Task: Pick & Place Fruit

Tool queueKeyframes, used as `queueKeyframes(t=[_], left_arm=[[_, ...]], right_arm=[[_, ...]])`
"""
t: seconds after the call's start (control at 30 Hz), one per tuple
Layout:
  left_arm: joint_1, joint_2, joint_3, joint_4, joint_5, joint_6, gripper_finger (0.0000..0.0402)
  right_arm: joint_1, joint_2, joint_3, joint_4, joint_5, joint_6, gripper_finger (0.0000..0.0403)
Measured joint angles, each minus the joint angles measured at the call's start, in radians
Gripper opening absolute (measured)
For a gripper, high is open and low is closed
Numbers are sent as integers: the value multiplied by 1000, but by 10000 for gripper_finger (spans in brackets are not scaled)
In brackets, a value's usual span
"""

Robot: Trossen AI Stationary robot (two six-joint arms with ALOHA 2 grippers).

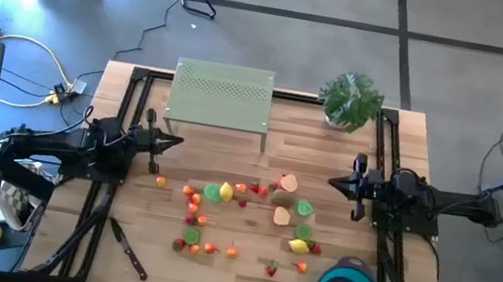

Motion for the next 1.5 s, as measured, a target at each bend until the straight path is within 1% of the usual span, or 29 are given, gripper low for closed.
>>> queueKeyframes(t=[1.0,1.07,1.13,1.37,1.5], left_arm=[[0,0,0,0,0,-7,6],[0,0,0,0,4,-45,6],[0,0,0,-1,21,-115,6],[0,0,0,-1,22,-288,6],[0,0,0,-1,24,-356,6]], right_arm=[[0,0,0,0,0,0,3],[0,0,0,0,0,0,3],[0,0,0,0,0,0,3],[0,0,0,0,0,0,3],[0,0,0,5,0,60,3]])
